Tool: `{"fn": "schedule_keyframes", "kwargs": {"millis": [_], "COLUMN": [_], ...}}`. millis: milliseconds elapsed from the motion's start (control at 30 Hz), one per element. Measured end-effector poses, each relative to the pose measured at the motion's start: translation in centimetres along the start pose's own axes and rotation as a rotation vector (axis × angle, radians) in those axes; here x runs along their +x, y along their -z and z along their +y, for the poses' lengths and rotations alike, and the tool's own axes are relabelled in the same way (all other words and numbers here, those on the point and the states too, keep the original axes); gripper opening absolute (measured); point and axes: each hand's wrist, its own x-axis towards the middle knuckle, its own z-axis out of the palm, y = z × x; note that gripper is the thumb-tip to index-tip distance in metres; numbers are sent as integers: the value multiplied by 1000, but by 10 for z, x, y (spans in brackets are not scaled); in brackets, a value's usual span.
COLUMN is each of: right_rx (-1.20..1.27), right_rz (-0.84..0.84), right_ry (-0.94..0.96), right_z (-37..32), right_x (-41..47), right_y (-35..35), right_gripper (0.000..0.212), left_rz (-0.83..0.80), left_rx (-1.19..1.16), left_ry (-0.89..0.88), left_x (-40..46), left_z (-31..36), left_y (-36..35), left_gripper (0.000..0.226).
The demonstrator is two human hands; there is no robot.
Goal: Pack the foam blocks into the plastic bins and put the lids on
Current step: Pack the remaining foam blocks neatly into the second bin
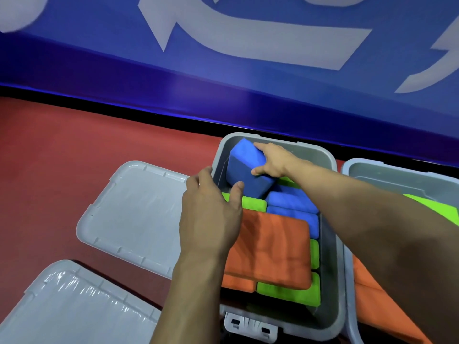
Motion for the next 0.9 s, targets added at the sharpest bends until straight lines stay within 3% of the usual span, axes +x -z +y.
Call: {"fn": "schedule_keyframes", "kwargs": {"millis": [133,333,500,700,900], "right_rx": [-112,-292,-207,-75,-46], "right_rz": [-68,-243,-289,-311,-288], "right_ry": [53,225,170,150,155], "right_z": [3,-20,-7,12,17], "right_x": [-2,3,8,10,12], "right_y": [1,-29,-44,-77,-91], "right_gripper": [93,88,92,73,70], "left_rz": [-14,-22,-27,-34,-16], "left_rx": [-2,-8,-8,9,1], "left_ry": [-7,20,18,33,26], "left_x": [-1,1,0,3,4], "left_z": [1,0,-2,-5,-6], "left_y": [-2,-3,-3,-5,-5], "left_gripper": [68,67,67,68,67]}}
